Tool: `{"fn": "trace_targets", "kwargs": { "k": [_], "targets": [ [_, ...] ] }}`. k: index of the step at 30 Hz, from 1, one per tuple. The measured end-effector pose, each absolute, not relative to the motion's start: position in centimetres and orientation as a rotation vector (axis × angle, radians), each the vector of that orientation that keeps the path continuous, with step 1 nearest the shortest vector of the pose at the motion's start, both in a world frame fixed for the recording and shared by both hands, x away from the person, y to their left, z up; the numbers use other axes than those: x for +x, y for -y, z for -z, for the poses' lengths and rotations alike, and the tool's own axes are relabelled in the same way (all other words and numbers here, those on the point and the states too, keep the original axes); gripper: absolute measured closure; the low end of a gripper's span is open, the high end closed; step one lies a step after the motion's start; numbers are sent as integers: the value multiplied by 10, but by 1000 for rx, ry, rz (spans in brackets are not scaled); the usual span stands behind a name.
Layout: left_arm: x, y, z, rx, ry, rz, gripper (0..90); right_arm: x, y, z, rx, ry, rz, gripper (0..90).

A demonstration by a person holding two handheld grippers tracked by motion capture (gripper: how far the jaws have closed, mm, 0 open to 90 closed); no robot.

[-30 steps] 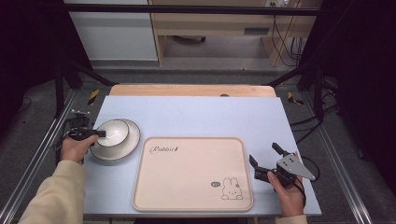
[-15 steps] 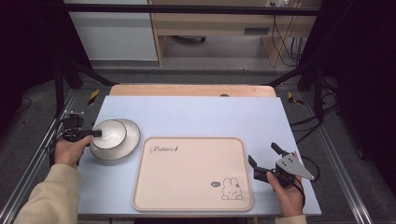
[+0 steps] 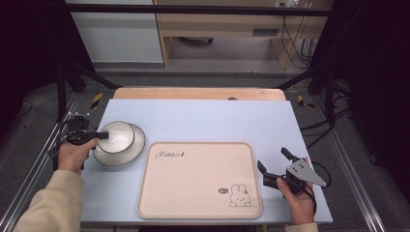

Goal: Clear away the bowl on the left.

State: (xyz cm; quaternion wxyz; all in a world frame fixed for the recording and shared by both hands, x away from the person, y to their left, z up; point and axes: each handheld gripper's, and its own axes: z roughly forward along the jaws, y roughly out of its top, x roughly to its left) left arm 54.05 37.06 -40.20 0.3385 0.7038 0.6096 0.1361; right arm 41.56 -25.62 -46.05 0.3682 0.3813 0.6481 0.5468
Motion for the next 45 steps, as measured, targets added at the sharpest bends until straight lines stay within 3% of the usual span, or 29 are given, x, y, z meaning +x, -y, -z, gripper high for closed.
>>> {"fn": "trace_targets", "kwargs": {
  "k": [45],
  "targets": [
    [531, -307, 369, 1927, -1348, -302, 827, 415, 256, 459, 943, -1651, -1413, 43]
  ]
}}
